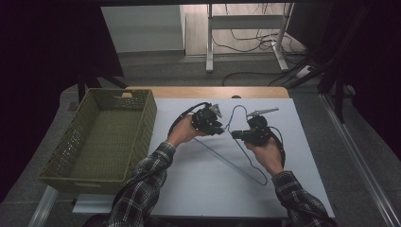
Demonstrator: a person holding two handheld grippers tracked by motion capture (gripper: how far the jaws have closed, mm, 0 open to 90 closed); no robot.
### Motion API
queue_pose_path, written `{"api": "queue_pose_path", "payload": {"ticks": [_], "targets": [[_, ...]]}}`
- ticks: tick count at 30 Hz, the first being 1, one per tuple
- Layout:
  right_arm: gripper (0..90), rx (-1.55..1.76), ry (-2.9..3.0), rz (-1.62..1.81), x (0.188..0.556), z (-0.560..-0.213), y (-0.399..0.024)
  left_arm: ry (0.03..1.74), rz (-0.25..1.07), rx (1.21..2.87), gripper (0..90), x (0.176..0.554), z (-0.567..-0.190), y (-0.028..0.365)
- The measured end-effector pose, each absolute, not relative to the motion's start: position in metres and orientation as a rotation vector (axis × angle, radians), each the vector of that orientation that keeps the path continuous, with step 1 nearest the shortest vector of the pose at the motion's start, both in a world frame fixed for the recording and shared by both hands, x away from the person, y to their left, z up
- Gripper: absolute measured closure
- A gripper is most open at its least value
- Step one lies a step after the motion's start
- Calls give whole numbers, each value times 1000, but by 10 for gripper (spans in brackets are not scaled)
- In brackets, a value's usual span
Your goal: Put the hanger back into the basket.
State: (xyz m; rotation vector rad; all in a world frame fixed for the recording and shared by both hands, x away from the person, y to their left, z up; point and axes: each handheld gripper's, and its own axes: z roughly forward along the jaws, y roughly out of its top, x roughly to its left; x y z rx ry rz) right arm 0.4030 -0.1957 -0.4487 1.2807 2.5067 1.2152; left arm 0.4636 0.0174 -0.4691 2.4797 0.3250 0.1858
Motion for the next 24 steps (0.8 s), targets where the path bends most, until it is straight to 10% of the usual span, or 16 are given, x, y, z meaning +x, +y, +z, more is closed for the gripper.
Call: {"api": "queue_pose_path", "payload": {"ticks": [11, 24], "targets": [[843, 1261, 2481, 1185, 404, -443, -201, 97, 215, 2527, 860, 451, -464, 14], [707, 1190, 2377, 1283, 406, -418, -181, 257, 120, 2507, 866, 431, -442, 8]]}}
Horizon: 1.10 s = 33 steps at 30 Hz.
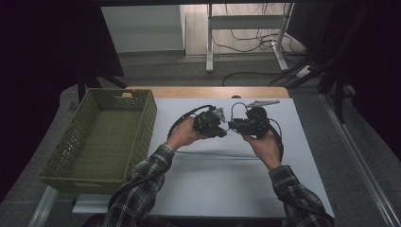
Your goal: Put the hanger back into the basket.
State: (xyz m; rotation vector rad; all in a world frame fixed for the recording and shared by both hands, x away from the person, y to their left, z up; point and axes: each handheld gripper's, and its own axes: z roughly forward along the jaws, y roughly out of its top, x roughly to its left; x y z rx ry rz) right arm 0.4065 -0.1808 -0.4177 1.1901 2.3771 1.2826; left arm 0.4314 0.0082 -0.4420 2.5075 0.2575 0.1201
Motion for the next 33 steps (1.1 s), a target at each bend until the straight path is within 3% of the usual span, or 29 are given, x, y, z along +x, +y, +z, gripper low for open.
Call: {"api": "queue_pose_path", "payload": {"ticks": [2, 3, 5, 9, 12, 21, 23, 28, 33], "targets": [[834, 1195, 2339, 1267, 406, -417, -178, 288, 110, 2509, 864, 427, -440, 8], [852, 1207, 2343, 1321, 405, -416, -179, 317, 90, 2504, 861, 426, -439, 9], [856, 1193, 2357, 1339, 404, -414, -179, 373, 11, 2478, 849, 426, -436, 14], [857, 1115, 2380, 1297, 396, -410, -174, 467, -110, 2409, 718, 424, -424, 29], [857, 1065, 2400, 1309, 392, -408, -173, 489, -173, 2423, 717, 419, -420, 38], [856, 978, 2473, 1376, 384, -405, -162, 543, -264, 2439, 809, 407, -423, 44], [856, 960, 2484, 1381, 383, -405, -158, 563, -260, 2445, 856, 404, -424, 45], [848, 939, 2516, 1379, 383, -406, -153, 606, -241, 2428, 872, 397, -426, 51], [714, 908, 2496, 1406, 378, -400, -152, 654, -217, 2382, 873, 391, -421, 62]]}}
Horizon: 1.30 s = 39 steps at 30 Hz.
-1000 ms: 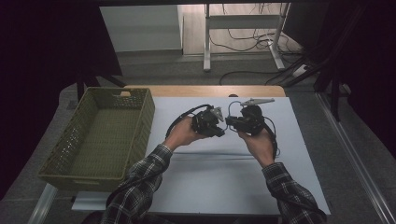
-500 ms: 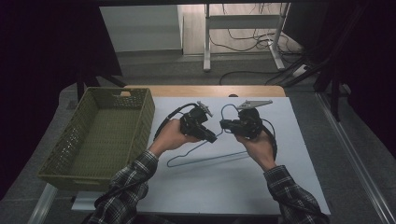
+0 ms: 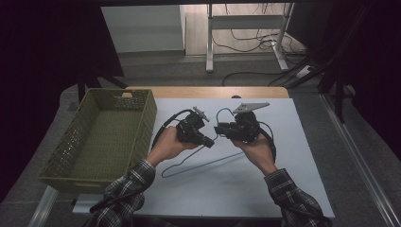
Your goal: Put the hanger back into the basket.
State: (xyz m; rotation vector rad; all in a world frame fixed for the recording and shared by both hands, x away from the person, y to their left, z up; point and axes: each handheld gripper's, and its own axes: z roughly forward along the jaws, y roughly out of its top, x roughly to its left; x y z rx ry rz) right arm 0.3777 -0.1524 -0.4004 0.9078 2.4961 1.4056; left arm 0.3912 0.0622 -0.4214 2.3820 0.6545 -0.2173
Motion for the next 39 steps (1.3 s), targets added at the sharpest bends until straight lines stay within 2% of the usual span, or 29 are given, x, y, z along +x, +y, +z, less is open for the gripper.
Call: {"api": "queue_pose_path", "payload": {"ticks": [9, 24, 29, 39], "targets": [[446, 932, 2467, 1385, 367, -387, -174, 751, -157, 2308, 873, 384, -407, 91], [202, 1030, 2478, 1328, 350, -403, -208, 905, 2, 2195, 873, 372, -374, 157], [149, 1048, 2470, 1306, 344, -407, -215, 988, 72, 2135, 872, 368, -362, 189], [140, 1114, 2458, 1310, 341, -416, -229, 1124, 204, 2054, 873, 352, -346, 260]]}}
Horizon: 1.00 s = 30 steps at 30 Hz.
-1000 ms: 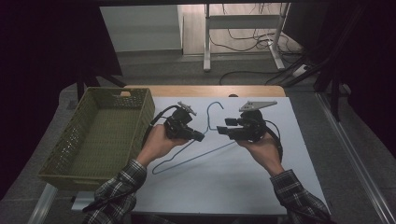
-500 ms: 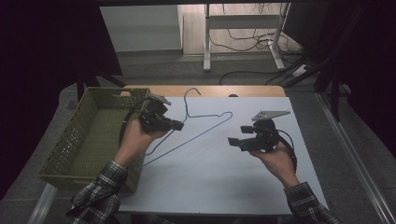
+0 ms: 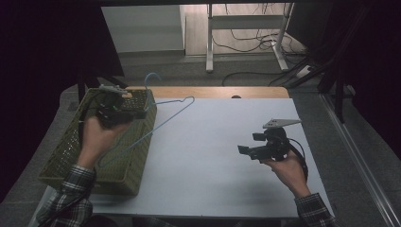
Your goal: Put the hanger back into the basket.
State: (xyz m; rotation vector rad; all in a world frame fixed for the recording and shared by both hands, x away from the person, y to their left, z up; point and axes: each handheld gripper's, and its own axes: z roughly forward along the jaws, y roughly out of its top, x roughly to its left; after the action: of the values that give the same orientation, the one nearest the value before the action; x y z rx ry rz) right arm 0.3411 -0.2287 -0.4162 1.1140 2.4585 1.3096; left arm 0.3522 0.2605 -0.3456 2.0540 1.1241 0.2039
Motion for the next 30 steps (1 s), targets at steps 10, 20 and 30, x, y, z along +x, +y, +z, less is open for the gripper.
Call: {"api": "queue_pose_path", "payload": {"ticks": [10, 20, 30], "targets": [[139, 1157, 2454, 1289, 341, -423, -239, 1190, 305, 1987, 874, 337, -331, 324], [139, 1196, 2441, 1268, 340, -429, -250, 1218, 354, 1964, 873, 332, -341, 379], [140, 1210, 2443, 1250, 341, -433, -250, 1211, 318, 1917, 874, 334, -371, 413]]}}
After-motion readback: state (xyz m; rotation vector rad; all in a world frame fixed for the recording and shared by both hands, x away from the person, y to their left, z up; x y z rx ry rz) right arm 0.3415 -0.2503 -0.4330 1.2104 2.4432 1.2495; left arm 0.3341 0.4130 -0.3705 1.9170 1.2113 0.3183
